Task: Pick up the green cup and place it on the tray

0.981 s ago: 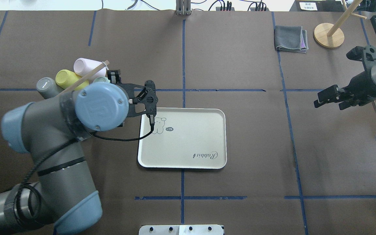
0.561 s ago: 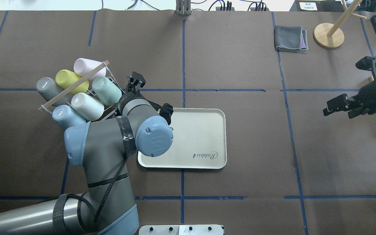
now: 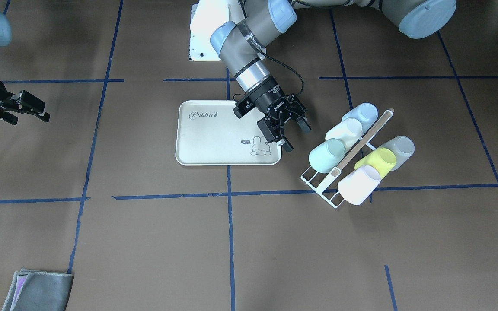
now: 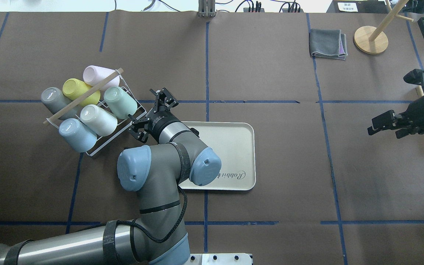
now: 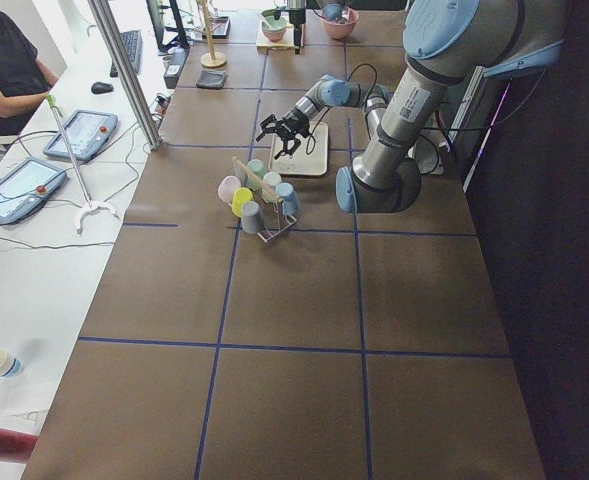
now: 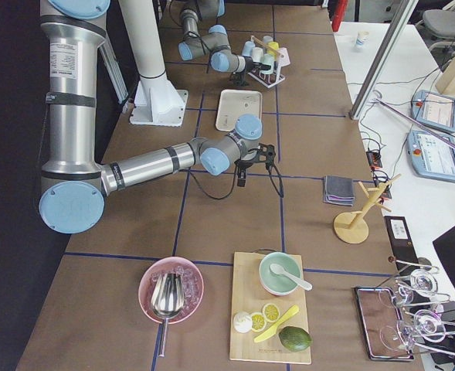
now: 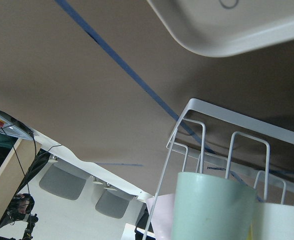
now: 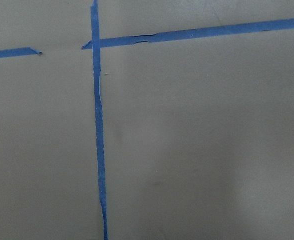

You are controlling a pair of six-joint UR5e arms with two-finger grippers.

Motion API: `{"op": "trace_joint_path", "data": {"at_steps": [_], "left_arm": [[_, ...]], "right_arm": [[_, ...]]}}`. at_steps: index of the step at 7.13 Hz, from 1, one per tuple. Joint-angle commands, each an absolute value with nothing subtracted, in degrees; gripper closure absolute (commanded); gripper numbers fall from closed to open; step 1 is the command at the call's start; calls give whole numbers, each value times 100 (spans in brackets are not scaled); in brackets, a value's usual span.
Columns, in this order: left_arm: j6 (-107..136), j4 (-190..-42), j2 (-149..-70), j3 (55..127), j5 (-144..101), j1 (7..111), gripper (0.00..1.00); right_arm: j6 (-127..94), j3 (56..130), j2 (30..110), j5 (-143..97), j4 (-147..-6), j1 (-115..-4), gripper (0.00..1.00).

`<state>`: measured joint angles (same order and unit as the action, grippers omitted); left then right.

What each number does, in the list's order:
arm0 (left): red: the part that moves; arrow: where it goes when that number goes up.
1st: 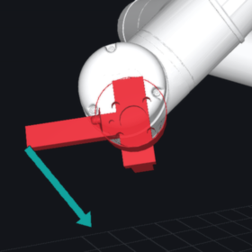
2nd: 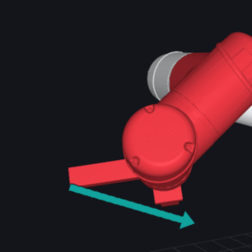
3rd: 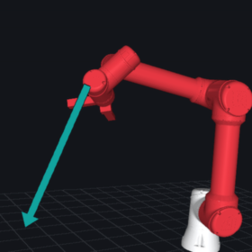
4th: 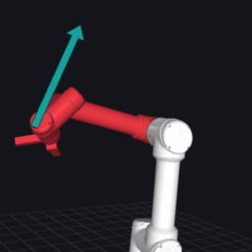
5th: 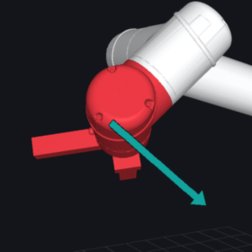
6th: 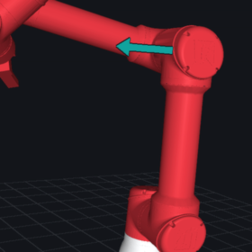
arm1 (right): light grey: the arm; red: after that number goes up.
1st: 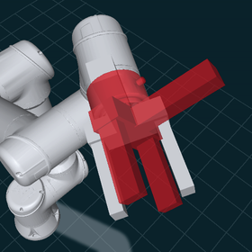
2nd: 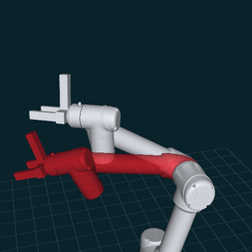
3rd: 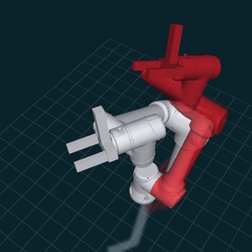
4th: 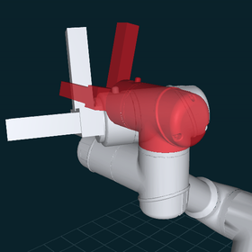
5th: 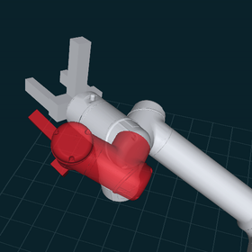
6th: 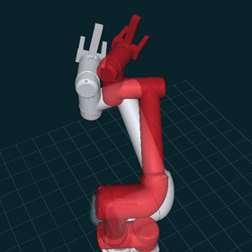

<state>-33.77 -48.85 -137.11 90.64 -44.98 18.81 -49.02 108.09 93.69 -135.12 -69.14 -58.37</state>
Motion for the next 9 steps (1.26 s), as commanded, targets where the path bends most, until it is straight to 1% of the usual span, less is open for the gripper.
{"op": "trace_joint_path", "data": {"at_steps": [1,2,3,9], "left_arm": [[-3349,-4588,-13553,9009,-4246,1846,0],[-3340,-4597,-13553,8713,-4080,1837,0],[-3340,-4571,-13553,8640,-4009,1828,0],[-3252,-4623,-13395,8552,-3647,1802,0]], "right_arm": [[-4922,10784,9378,-13579,-6917,-5836,1],[-4939,10793,9387,-13623,-6917,-5845,1],[-4913,10802,9465,-13719,-6908,-5853,1],[-4913,10802,9501,-13798,-6917,-5941,1]]}}
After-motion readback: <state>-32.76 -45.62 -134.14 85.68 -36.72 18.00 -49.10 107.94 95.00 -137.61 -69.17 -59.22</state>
